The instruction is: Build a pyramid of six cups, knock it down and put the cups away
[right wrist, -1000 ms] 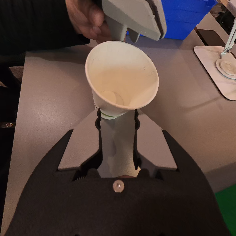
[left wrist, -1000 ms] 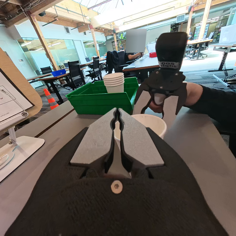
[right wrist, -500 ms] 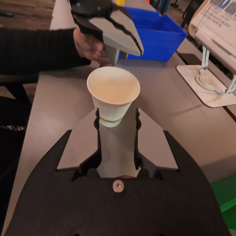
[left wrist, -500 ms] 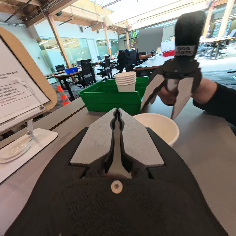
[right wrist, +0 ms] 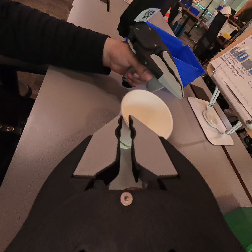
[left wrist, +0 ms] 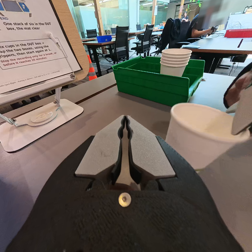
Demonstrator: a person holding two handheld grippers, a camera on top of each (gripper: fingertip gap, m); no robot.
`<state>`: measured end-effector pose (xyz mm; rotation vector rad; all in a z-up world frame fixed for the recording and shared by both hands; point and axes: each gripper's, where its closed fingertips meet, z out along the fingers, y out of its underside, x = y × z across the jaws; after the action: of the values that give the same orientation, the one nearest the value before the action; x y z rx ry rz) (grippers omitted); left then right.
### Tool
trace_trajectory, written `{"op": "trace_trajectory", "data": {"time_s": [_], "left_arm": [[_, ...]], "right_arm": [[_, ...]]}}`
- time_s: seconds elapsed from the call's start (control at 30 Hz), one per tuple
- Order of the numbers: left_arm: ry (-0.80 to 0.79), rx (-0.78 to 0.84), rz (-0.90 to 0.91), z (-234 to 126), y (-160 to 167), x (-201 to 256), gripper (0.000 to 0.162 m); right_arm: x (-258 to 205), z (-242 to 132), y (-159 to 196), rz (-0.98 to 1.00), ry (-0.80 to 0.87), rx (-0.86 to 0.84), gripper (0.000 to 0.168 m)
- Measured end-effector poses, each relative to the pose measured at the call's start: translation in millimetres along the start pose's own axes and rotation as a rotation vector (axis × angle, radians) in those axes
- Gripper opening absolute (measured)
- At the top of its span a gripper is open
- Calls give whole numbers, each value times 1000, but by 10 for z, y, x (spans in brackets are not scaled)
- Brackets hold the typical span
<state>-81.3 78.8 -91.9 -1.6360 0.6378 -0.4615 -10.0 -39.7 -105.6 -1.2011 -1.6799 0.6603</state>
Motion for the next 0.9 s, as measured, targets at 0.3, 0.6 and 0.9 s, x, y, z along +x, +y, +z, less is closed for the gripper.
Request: {"op": "trace_trajectory", "data": {"time_s": [0.3,0.6,0.9], "left_arm": [[-3,-15,22,10,27,8,0],[-2,-42,37,47,99,25,0],[-21,-40,51,64,111,15,0]], "right_arm": [[652,-825,-238,87,276,181,0],[1472,-2564,-65,155,994,248,0],[1710,-2845,240,150,1160,171,0]]}}
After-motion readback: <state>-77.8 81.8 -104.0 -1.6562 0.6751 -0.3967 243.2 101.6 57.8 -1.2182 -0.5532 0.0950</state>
